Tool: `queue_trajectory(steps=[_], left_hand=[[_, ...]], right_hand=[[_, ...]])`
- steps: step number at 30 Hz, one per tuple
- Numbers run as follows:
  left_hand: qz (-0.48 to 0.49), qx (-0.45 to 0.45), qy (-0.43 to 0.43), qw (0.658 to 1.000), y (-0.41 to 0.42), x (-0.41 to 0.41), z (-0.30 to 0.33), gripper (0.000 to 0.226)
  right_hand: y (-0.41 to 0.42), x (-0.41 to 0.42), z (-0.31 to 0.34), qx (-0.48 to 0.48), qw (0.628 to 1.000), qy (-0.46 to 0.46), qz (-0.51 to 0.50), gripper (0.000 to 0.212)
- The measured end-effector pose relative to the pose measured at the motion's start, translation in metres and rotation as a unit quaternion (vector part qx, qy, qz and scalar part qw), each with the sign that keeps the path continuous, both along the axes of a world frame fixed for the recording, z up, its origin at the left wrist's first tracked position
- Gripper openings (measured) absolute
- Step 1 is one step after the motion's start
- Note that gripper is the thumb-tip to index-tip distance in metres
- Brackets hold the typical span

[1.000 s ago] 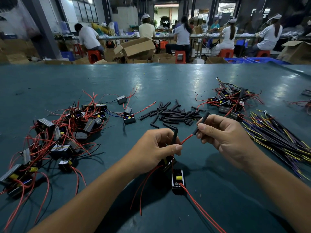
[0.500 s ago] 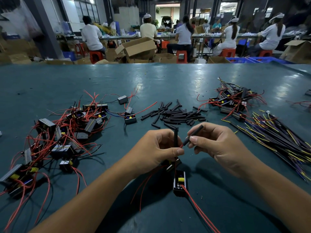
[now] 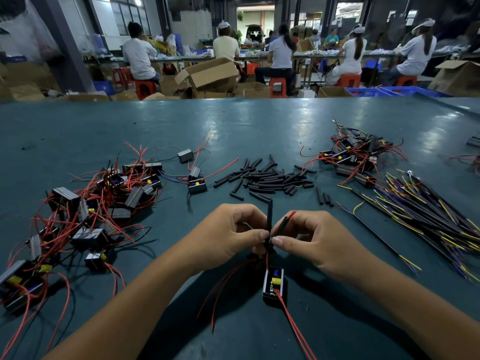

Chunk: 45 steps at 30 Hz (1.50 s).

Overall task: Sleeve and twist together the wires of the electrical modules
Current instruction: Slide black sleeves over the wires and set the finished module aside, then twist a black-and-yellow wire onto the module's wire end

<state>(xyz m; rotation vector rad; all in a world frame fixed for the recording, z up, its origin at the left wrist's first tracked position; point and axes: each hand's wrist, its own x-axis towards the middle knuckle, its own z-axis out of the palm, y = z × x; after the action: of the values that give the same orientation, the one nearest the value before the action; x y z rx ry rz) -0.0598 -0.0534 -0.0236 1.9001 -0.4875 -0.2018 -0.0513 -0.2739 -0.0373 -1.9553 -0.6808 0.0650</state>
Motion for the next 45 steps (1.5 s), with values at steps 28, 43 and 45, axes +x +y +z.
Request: queue_trajectory(steps=[28,43,45], left_hand=[[-0.012,0.235,-0.115,0.965,-0.010,-0.011,-0.002,0.024],[-0.030,0.331,-0.185,0.925,0.004,-0.002,0.010,0.019],[-0.026,0.320,-0.189,0.928,0.007,-0.002,0.010,0.022]], right_hand=[[-0.050,0.016,0.032,-0.079,0.974,0.211,0.033,0.014],[-0.142,0.067,0.018,-0.457,0.806,0.007,-0.377,0.025],[-0.137,0.066,0.017,-0.466,0.798,0.009,-0.383,0.018]])
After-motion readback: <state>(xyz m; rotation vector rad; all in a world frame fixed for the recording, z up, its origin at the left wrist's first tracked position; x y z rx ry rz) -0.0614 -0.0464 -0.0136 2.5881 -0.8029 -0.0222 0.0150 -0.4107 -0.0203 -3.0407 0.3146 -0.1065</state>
